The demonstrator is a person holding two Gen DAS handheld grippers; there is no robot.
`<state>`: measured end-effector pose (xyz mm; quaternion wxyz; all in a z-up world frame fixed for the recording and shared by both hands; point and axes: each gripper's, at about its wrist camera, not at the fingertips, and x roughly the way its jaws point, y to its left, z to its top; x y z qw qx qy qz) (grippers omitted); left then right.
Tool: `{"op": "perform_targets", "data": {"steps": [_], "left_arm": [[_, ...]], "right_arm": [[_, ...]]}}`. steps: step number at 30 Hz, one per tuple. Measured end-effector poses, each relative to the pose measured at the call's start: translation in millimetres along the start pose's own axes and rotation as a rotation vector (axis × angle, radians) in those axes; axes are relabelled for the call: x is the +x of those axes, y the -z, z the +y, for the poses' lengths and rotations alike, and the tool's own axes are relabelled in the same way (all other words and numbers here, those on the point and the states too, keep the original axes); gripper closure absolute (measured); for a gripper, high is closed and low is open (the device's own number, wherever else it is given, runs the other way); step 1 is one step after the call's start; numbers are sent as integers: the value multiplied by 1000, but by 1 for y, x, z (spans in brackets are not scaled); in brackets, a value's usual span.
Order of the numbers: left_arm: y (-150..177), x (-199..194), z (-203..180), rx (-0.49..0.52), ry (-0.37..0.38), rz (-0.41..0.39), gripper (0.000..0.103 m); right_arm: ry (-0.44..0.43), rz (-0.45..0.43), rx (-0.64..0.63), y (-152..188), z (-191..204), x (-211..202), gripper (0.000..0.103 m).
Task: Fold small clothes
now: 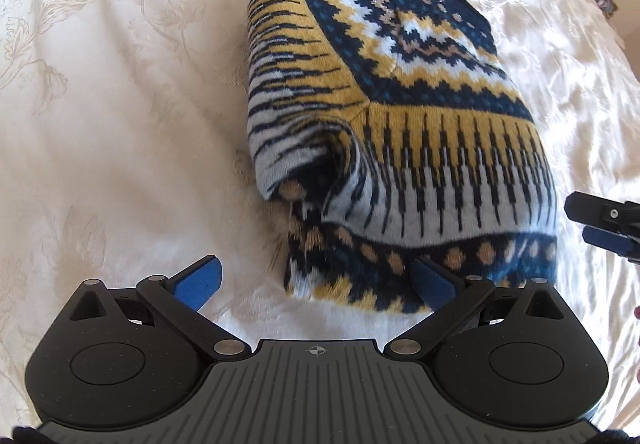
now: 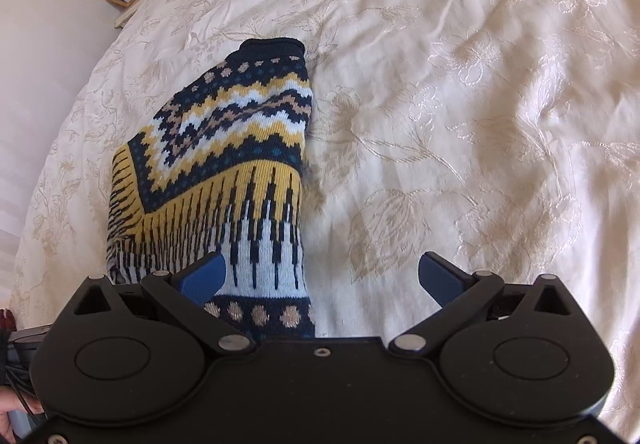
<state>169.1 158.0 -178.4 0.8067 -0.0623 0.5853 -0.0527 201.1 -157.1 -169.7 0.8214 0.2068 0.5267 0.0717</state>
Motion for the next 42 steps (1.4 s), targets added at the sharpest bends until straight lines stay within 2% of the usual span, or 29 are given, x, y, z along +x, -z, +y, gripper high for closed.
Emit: {"op": "perform_targets", "data": {"steps": [7, 10, 15, 23, 29, 42], "left_arm": [[23, -16, 10, -41, 11, -18, 1], [15, -30, 7, -41, 14, -63, 1], [-6, -30, 2, -50, 49, -127, 1], [-25, 6, -5, -10, 84, -33, 1], [-28, 17, -12, 36, 116, -22, 1], [-38, 42, -11, -18, 213, 19, 1]], "right_arm": [[-11, 20, 4, 7, -3, -1, 1], [-20, 13, -3, 3, -2, -2, 1], [-37, 3, -20, -14, 2, 2, 1], [-78, 18, -32, -46, 9, 23, 1], [-119, 72, -32, -67, 7, 51, 1], [-313, 180, -27, -94, 15, 103, 0]]}}
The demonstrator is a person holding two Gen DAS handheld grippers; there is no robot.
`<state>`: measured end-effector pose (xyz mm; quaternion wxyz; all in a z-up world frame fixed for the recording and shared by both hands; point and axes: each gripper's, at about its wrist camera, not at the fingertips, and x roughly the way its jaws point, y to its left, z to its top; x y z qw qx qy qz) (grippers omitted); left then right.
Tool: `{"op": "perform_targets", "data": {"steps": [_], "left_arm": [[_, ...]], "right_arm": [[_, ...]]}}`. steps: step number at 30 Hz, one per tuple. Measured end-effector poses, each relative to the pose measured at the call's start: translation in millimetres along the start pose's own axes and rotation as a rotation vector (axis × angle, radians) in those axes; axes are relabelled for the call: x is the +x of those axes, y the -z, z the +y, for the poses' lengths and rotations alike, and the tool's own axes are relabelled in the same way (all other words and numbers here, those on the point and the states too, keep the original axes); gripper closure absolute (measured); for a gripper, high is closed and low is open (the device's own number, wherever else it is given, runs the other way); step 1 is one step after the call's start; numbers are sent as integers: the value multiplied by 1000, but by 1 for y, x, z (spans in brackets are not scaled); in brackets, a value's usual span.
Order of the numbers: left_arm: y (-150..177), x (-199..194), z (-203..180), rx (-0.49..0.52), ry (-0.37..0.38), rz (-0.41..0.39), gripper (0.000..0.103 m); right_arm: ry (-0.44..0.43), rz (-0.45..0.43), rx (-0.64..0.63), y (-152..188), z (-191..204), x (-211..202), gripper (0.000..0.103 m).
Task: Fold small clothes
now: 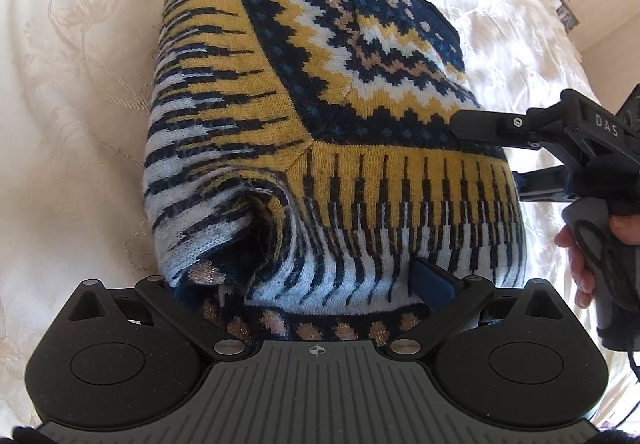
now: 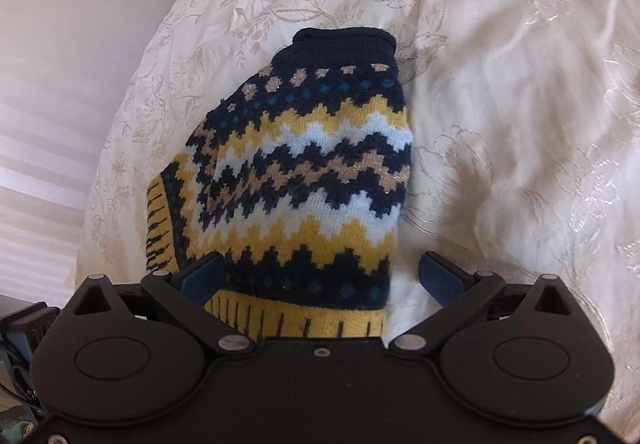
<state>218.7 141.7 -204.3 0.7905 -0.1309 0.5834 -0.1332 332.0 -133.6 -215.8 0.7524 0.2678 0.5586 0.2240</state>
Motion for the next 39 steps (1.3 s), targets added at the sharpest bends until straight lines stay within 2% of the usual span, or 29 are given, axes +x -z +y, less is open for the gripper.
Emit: {"op": "perform_targets", "data": {"steps": [3, 8, 11, 14, 16, 17, 18, 19, 20, 23, 27, 30, 34, 39], "left_arm": [[2, -2, 4, -12, 20, -10, 1], [5, -5, 13, -54, 68, -7, 1], [4, -4, 14, -56, 78, 2, 1], [3, -3, 13, -50, 85, 3, 1], [3, -5, 15, -73, 109, -7, 8], [3, -6, 17, -92, 118, -17, 18], [4, -8, 20, -118, 136, -23, 22], [5, -9, 23, -138, 153, -26, 31], [6, -11, 26, -162, 168, -31, 41], [7, -13, 34, -199, 206, -38, 62], [11, -20, 35, -181, 229, -53, 68], [15, -26, 31, -164, 235, -50, 68], [29, -34, 24, -145, 254, -24, 68], [64, -43, 5, -130, 274, 24, 68]], "right_arm": [[-39, 18, -4, -4, 3, 10, 0], [-49, 8, -13, -2, 6, 15, 0], [-64, 7, 24, 0, 1, 14, 0], [-74, 46, 81, 3, -4, 12, 0], [-72, 55, 114, 5, -5, 11, 0], [-64, 49, 124, 6, -5, 10, 4], [-54, 44, 124, 8, -4, 9, 10], [-38, 44, 118, 9, -3, 8, 28], [1, 42, 101, 11, 1, 8, 41], [38, 17, 86, 14, 9, 2, 50], [65, -22, 105, 18, 21, -5, 54], [73, -42, 128, 25, 28, -13, 55], [92, -28, 134, 30, 35, -24, 55], [104, 19, 151, 39, 36, -41, 55]]}}
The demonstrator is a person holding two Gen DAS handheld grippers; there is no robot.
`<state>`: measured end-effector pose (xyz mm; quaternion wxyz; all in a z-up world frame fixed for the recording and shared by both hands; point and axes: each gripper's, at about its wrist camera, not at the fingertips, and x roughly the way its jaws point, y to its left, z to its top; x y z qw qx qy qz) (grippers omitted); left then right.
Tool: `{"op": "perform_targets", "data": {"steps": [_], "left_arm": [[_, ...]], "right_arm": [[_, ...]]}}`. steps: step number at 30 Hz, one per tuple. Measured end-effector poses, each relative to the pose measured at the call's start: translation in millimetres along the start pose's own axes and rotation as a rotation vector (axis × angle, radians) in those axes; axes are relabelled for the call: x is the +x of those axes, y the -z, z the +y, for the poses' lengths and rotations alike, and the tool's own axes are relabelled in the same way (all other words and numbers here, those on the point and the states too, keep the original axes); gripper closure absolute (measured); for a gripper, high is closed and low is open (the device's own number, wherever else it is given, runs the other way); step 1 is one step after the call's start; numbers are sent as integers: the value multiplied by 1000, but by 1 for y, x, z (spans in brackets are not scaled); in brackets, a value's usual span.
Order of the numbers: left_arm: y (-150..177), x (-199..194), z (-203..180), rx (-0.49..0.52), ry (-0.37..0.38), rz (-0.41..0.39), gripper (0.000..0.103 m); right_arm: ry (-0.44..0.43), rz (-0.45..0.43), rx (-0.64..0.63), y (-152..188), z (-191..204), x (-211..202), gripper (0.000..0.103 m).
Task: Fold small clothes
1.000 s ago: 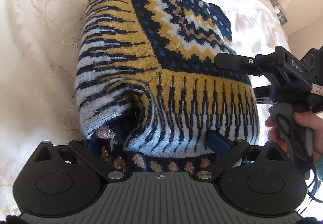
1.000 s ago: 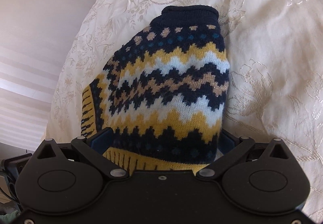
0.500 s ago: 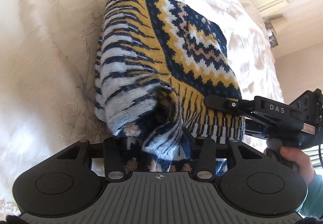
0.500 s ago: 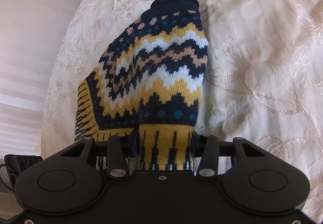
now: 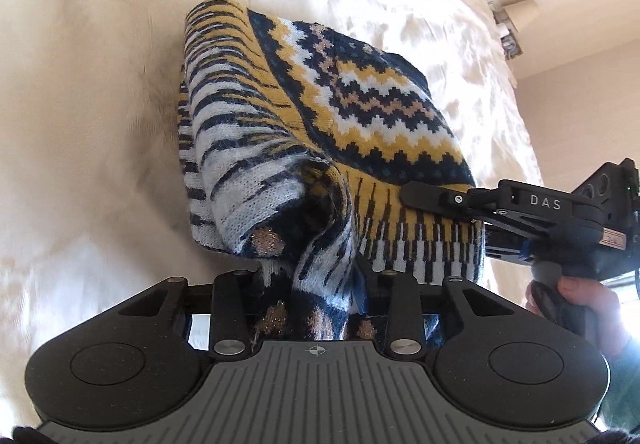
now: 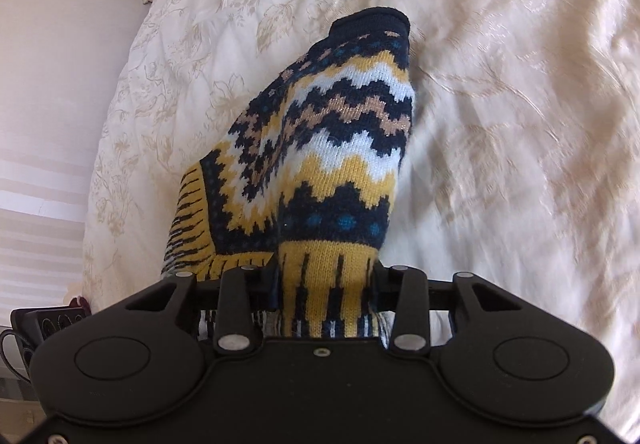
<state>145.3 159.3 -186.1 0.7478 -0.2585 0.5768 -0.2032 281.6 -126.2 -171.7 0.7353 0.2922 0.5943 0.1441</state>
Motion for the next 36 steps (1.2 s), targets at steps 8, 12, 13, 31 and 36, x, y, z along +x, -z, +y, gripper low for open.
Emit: {"op": "perform_targets", "data": {"steps": [8, 12, 13, 31, 36], "left_arm": [[68, 4, -21, 32, -59, 58, 68], [77, 5, -22, 46, -182, 26, 61], [77, 3, -23, 47, -195, 18, 60], [94, -57, -112, 427, -409, -240, 57], [74, -20, -116, 427, -445, -221, 57]], "right_arm": [[15, 53, 11, 25, -11, -11, 53], [76, 27, -13, 36, -13, -13, 40], [84, 18, -14, 37, -11, -14, 35], [227, -284, -138, 52, 7, -63, 13], [271, -317, -107, 35, 9, -55, 11]]}}
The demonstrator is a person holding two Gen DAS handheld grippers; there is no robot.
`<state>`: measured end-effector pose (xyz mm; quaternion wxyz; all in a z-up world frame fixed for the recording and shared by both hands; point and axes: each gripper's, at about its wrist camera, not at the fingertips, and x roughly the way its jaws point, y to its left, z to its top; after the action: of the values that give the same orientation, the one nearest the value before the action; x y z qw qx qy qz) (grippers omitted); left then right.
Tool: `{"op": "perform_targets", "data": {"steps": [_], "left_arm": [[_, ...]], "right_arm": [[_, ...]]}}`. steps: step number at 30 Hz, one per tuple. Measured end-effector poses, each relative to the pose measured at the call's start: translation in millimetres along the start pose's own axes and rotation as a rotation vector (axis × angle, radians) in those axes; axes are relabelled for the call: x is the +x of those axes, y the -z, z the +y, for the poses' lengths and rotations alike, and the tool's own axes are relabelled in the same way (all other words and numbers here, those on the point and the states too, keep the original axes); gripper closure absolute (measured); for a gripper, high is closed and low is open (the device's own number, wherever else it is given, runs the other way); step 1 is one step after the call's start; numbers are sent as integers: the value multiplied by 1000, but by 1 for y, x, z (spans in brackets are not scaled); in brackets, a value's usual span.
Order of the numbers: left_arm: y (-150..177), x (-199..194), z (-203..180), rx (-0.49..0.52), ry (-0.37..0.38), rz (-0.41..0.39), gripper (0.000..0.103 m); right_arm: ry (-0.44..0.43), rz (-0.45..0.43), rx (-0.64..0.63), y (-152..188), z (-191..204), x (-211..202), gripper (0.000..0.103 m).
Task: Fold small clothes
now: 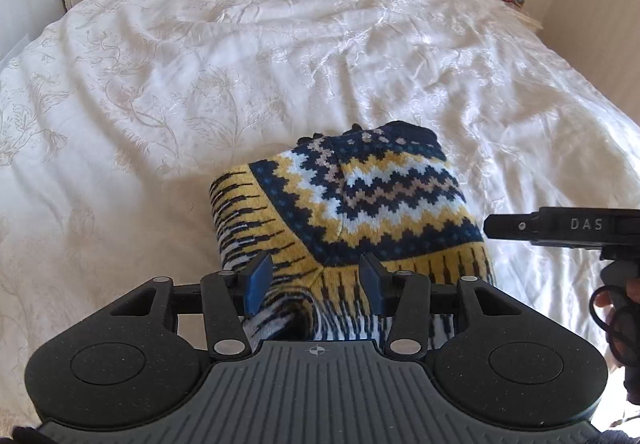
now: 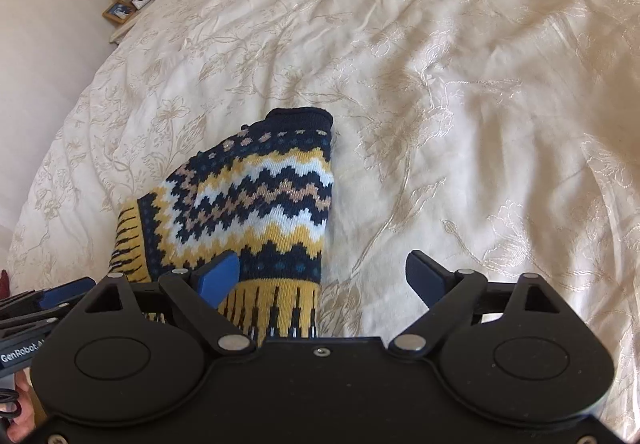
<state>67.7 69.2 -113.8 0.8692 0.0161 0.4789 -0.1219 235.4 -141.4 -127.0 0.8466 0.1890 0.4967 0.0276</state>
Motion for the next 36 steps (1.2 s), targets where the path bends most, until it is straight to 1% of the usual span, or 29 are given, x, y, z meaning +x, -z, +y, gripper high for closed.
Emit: {"op": "perform_targets", "data": {"steps": [2, 4, 6, 9, 12, 13, 15, 18, 19, 21, 24, 27, 31, 32, 34, 36], "left_arm": [[1, 13, 0, 5, -23, 33, 57], [7, 28, 6, 16, -51, 93, 57], [15, 39, 12, 22, -61, 136, 56], [20, 41, 19, 3, -49, 135, 50], [19, 43, 24, -11, -40, 148, 49], [18, 44, 24, -12, -40, 153, 48], [17, 45, 23, -7, -43, 157, 46], [17, 47, 23, -4, -53, 161, 42], [16, 48, 24, -11, -55, 164, 41], [16, 49, 25, -25, -64, 172, 34], [13, 50, 26, -47, -80, 188, 28], [11, 46, 25, -52, -94, 189, 28], [10, 34, 19, -54, -142, 181, 26], [10, 30, 17, -56, -152, 178, 24], [9, 19, 14, -73, -161, 171, 16], [9, 8, 10, -90, -164, 157, 5]], "right_arm": [[14, -12, 3, -6, 2, 4, 10], [19, -20, 2, -11, 4, 9, 9], [36, -16, -11, -14, 7, 17, 9], [87, 39, -48, -14, 10, 40, 9], [142, 100, -82, -10, 7, 68, 5], [155, 105, -92, -8, 6, 74, 2], [165, 112, -115, -6, 5, 82, 2], [171, 113, -132, -5, 6, 85, 1], [170, 113, -134, -5, 5, 84, 1], [161, 113, -134, -6, 4, 82, 1], [149, 100, -135, -8, 4, 76, 1], [143, 68, -145, -9, 6, 63, 1], [125, 25, -151, -6, 8, 40, 1], [116, 17, -153, -4, 8, 33, 1], [107, 6, -163, -1, 10, 19, 1], [101, 2, -171, 2, 11, 5, 1]]}}
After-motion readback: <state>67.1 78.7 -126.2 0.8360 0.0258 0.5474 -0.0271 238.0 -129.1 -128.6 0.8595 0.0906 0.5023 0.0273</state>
